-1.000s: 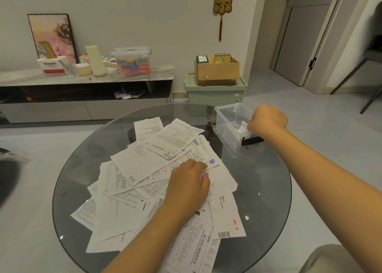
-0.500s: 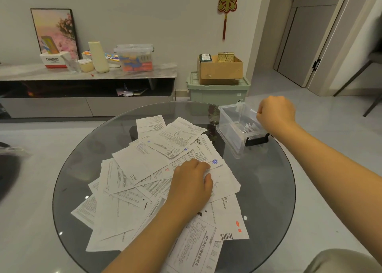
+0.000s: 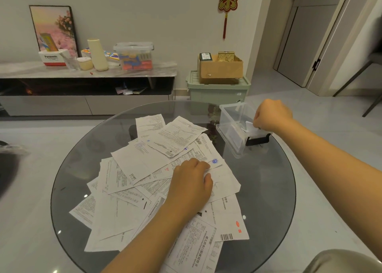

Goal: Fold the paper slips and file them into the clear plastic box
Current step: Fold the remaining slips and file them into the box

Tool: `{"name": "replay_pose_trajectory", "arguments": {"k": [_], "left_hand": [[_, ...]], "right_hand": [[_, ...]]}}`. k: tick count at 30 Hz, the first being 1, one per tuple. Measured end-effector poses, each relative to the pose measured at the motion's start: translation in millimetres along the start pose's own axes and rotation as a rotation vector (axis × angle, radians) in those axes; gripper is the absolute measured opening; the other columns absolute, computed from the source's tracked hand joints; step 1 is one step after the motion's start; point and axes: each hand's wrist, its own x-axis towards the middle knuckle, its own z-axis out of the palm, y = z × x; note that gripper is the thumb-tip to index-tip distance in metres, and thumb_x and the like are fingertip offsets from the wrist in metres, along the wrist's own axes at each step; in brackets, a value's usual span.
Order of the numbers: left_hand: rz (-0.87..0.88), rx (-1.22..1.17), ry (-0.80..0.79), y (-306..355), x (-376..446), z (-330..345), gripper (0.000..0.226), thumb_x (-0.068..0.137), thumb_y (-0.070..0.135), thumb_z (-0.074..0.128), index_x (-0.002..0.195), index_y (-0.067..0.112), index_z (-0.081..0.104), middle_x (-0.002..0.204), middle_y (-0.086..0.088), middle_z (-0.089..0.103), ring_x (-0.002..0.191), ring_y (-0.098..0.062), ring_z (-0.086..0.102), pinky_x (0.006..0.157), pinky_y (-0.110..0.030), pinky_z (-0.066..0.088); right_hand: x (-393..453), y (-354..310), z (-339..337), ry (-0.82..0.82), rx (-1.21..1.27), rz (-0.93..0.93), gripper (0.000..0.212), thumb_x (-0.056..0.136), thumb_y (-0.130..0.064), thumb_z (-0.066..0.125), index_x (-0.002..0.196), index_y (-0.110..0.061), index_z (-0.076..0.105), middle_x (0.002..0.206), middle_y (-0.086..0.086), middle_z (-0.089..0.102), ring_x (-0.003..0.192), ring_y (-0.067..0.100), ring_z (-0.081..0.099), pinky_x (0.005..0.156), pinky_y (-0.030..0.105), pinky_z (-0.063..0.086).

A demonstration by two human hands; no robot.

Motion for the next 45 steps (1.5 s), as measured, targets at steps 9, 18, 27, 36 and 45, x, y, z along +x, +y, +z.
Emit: {"name": "replay_pose_trajectory", "arguments": {"k": [9, 18, 27, 36, 45], "left_hand": [[0.010, 0.015, 0.003, -2, 2, 3, 0.036, 0.098, 0.031, 0.037, 0.131, 0.024, 0.050, 0.124, 0.006, 0.050, 0.113, -0.011, 0.044, 0.102, -0.029, 0.031], [0.017, 0.007, 0.010, -2, 2, 3, 0.036, 0.098, 0.030, 0.037, 0.131, 0.024, 0.049, 0.125, 0.006, 0.050, 0.112, -0.012, 0.044, 0.102, -0.028, 0.031], [0.040, -0.044, 0.032, -5, 1, 0, 0.034, 0.097, 0.029, 0.039, 0.128, 0.022, 0.052, 0.120, 0.005, 0.053, 0.106, -0.011, 0.049, 0.095, -0.027, 0.040], [0.083, -0.096, 0.027, -5, -13, -14, 0.027, 0.095, 0.027, 0.045, 0.118, 0.025, 0.059, 0.121, 0.009, 0.055, 0.111, -0.013, 0.051, 0.098, -0.032, 0.041], [0.178, 0.083, -0.410, -17, -42, -39, 0.047, 0.082, 0.051, 0.061, 0.126, 0.043, 0.049, 0.133, 0.021, 0.038, 0.126, -0.005, 0.023, 0.108, -0.032, 0.014]], "right_hand": [[-2, -3, 5, -0.046, -0.142, 0.038, 0.013, 0.084, -0.010, 0.059, 0.096, -0.008, 0.061, 0.085, 0.006, 0.052, 0.077, 0.027, 0.048, 0.065, 0.028, 0.038], [-2, -15, 0, -0.113, -0.413, -0.080, 0.015, 0.087, -0.006, 0.047, 0.097, -0.015, 0.056, 0.081, 0.001, 0.050, 0.083, 0.025, 0.049, 0.073, 0.028, 0.035], [-5, -4, -5, 0.028, -0.130, -0.012, 0.018, 0.080, -0.016, 0.067, 0.098, -0.015, 0.067, 0.092, 0.005, 0.063, 0.083, 0.028, 0.057, 0.065, 0.029, 0.039], [-77, -13, -14, 0.110, 0.310, -0.151, 0.009, 0.085, -0.024, 0.064, 0.086, -0.022, 0.073, 0.062, -0.010, 0.053, 0.068, 0.018, 0.053, 0.052, 0.023, 0.037], [-163, -22, 17, -0.014, 0.450, -0.333, 0.011, 0.084, -0.034, 0.065, 0.091, -0.030, 0.073, 0.068, -0.015, 0.056, 0.063, 0.005, 0.050, 0.061, 0.023, 0.047]]}}
